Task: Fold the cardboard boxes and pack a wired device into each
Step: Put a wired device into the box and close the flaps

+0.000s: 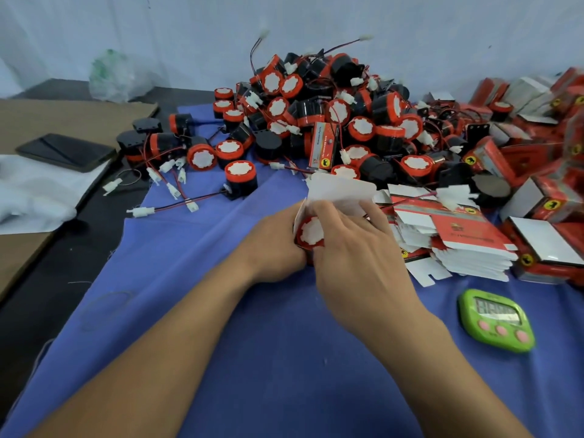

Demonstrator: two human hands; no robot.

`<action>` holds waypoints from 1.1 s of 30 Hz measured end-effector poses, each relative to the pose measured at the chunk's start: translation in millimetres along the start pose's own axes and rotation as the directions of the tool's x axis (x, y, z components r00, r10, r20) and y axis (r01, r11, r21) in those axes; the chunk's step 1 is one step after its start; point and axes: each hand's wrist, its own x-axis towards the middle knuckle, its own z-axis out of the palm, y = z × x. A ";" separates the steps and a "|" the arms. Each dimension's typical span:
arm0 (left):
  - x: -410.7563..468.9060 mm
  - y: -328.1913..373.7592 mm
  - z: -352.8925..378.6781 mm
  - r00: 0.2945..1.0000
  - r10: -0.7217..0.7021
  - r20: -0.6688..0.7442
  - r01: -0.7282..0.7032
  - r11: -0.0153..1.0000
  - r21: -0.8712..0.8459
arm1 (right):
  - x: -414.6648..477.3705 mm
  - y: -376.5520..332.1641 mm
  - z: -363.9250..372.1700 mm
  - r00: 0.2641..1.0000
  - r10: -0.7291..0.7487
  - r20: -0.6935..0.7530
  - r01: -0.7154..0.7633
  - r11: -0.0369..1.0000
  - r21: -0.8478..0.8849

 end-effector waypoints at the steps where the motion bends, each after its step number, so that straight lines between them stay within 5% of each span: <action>1: -0.4 0.9 -0.9 1.000 -0.011 0.007 0.012 0.998 -0.057 | 0.8 0.5 1.0 1.000 -0.001 -0.006 0.001 1.000 -0.019; 10: -2.0 2.0 -0.9 0.999 0.013 0.037 -0.003 0.966 -0.258 | 1.7 8.6 -6.4 0.997 0.039 -0.062 -0.052 0.974 -0.221; 14: -1.6 1.4 -0.5 1.000 0.015 0.015 -0.010 0.971 -0.240 | 1.6 12.5 -9.5 0.998 0.024 0.066 -0.006 0.968 -0.251; 17: -2.4 -0.8 -0.9 0.998 0.054 0.023 -0.046 0.965 -0.258 | -0.5 13.7 -10.0 0.977 -0.021 0.214 0.062 0.980 -0.191; 21: -3.6 0.7 2.5 0.995 0.078 -0.063 -0.090 0.974 -0.207 | 0.0 20.0 -9.8 0.985 -0.078 0.153 0.078 0.997 0.008; 24: -0.6 0.0 7.1 0.992 0.062 -0.111 -0.081 0.981 -0.175 | 0.1 29.3 -13.1 0.987 0.098 -0.131 -0.053 0.949 0.310; 27: -0.1 1.5 6.9 0.994 0.031 -0.104 -0.049 0.983 -0.177 | 1.5 39.2 -21.8 0.853 0.393 -0.344 -0.236 0.878 0.416; 30: -1.0 2.1 7.6 0.995 0.022 -0.097 -0.039 0.983 -0.178 | 4.0 55.3 -28.5 0.794 0.576 -0.197 -0.482 0.792 0.375; 33: -0.7 0.6 8.1 0.994 0.009 -0.107 -0.028 0.984 -0.173 | 5.2 58.8 -30.7 0.822 0.563 -0.082 -0.444 0.725 0.526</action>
